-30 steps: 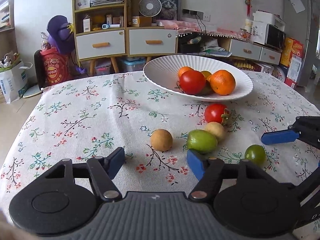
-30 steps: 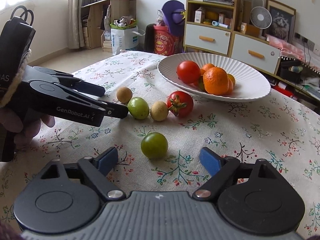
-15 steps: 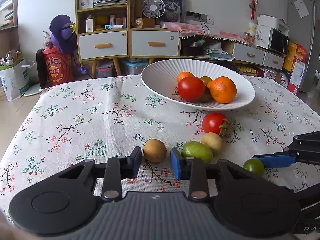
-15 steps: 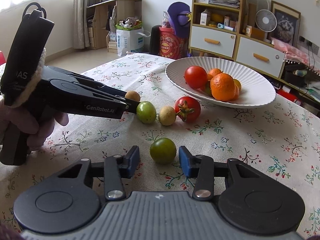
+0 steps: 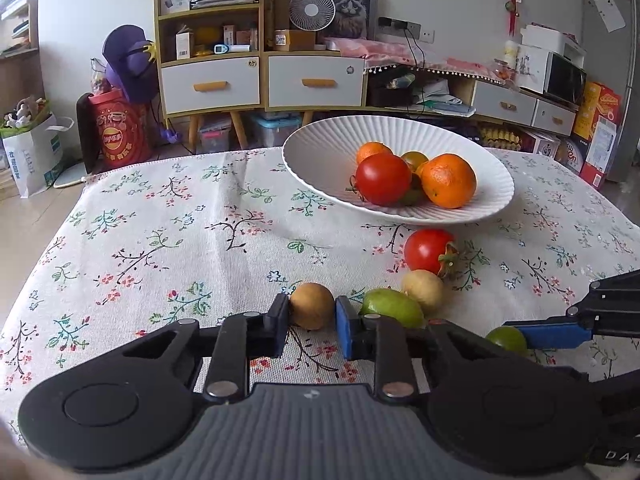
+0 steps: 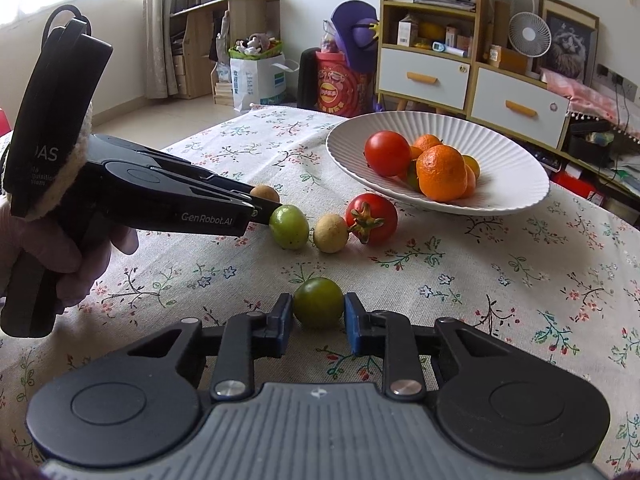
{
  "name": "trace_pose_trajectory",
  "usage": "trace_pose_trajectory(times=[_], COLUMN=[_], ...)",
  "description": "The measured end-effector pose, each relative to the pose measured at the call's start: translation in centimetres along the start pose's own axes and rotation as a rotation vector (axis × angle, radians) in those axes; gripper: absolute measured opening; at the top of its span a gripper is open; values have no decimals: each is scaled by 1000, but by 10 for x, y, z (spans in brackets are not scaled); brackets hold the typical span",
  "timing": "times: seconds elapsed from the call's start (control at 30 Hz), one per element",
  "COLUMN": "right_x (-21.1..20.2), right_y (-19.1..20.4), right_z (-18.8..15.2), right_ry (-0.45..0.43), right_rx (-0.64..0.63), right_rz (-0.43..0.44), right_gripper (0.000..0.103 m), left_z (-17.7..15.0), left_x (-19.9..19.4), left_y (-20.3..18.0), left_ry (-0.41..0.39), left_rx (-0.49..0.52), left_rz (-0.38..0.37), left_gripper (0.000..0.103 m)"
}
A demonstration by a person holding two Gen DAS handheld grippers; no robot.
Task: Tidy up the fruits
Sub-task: 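Grasp a tan round fruit with the left tool while the right tool grasps a green tomato, then carry both fruits over the white bowl and open both tools to drop them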
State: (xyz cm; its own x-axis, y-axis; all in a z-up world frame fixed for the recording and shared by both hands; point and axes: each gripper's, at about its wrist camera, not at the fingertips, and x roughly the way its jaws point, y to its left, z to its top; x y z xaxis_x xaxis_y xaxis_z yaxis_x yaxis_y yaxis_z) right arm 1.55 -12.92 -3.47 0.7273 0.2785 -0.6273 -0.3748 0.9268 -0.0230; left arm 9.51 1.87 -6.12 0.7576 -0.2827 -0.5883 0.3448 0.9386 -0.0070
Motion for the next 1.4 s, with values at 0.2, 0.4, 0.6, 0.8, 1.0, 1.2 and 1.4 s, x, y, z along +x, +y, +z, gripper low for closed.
trace_pose_trajectory(times=[0.2,0.4,0.6,0.8,1.0,1.2,1.4], right_x=[-1,-4,-5,-8,-11,-11,-2], right_y=[-4,-6,-8,-12,-27,-48,-63], right_z=[4,11,20,30,45,60,67], right_ry=[-1,-16,-33,-65,-101,-132,-122], right_rx=[25,52,72,89,125,181,215], right_rz=[-4,-16,-29,-40,-68,-97,-150], right_gripper=[25,25,24,24,24,25,25], left_z=[5,12,22,36,50,63,71], left_x=[-2,-6,-9,-12,-11,-7,1], left_y=[-3,-4,-9,-15,-14,-13,-13], left_ry=[-2,-14,-29,-46,-50,-42,-11], left_rx=[-3,-14,-27,-47,-95,-139,-199], left_rz=[1,2,-5,-23,-26,-40,-48], left_gripper=[18,18,18,18,18,18,18])
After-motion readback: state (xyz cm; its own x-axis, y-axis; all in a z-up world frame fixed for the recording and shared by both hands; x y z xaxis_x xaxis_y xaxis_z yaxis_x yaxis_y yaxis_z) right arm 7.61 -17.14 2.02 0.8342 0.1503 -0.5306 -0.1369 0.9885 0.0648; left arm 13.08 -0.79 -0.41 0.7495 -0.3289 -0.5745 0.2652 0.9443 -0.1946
